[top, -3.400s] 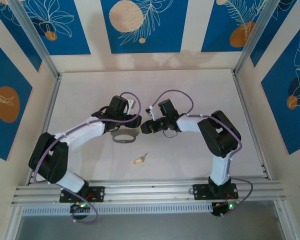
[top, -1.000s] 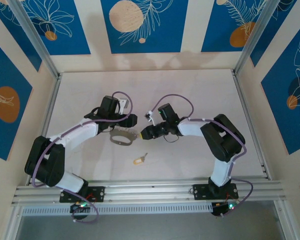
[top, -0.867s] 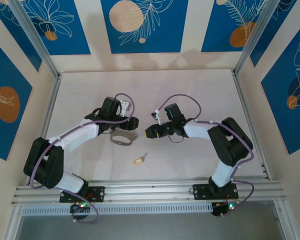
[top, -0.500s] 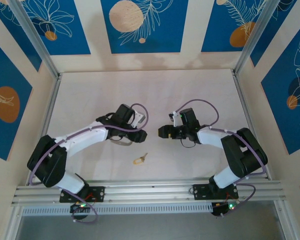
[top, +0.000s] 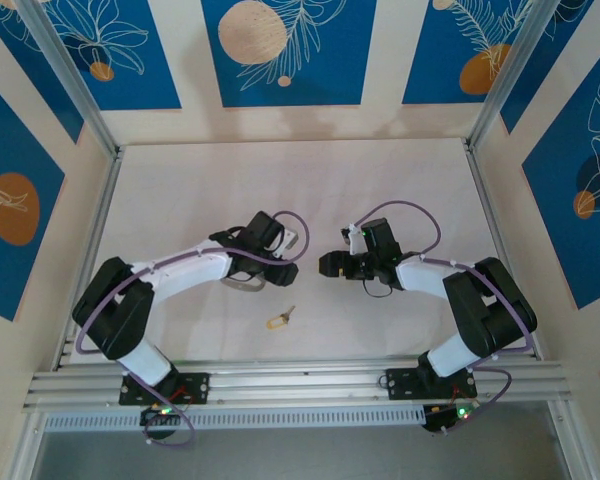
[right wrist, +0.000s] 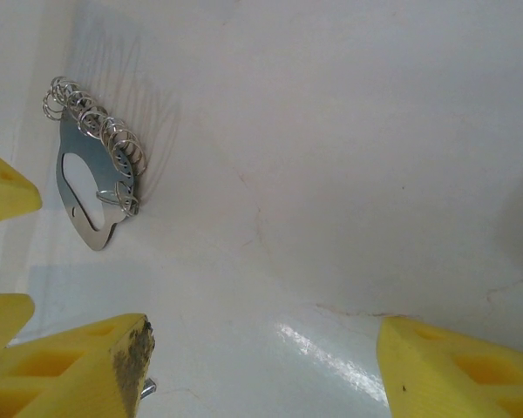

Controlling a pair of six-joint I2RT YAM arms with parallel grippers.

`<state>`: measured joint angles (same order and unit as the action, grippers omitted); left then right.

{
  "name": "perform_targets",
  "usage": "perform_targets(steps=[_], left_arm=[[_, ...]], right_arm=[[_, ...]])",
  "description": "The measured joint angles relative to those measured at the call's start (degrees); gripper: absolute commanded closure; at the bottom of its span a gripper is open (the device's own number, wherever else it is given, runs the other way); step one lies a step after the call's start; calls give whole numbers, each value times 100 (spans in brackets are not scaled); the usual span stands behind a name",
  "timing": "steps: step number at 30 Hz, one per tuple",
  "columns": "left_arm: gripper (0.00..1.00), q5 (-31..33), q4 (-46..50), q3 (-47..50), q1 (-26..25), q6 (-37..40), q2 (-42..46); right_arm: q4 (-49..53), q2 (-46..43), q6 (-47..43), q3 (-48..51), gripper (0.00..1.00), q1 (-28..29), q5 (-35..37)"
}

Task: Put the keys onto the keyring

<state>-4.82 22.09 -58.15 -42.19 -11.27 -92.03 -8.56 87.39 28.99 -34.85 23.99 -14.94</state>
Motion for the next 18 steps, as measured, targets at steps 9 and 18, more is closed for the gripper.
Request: perform_targets(steps=[9, 18], left_arm=[[42, 109, -4, -4, -11, 85, -208], [42, 247, -46, -4, -11, 98, -424]], right_arm=[[-4, 0, -2, 0, 30, -83, 0], [-22, 0, -2, 0, 30, -90, -2]])
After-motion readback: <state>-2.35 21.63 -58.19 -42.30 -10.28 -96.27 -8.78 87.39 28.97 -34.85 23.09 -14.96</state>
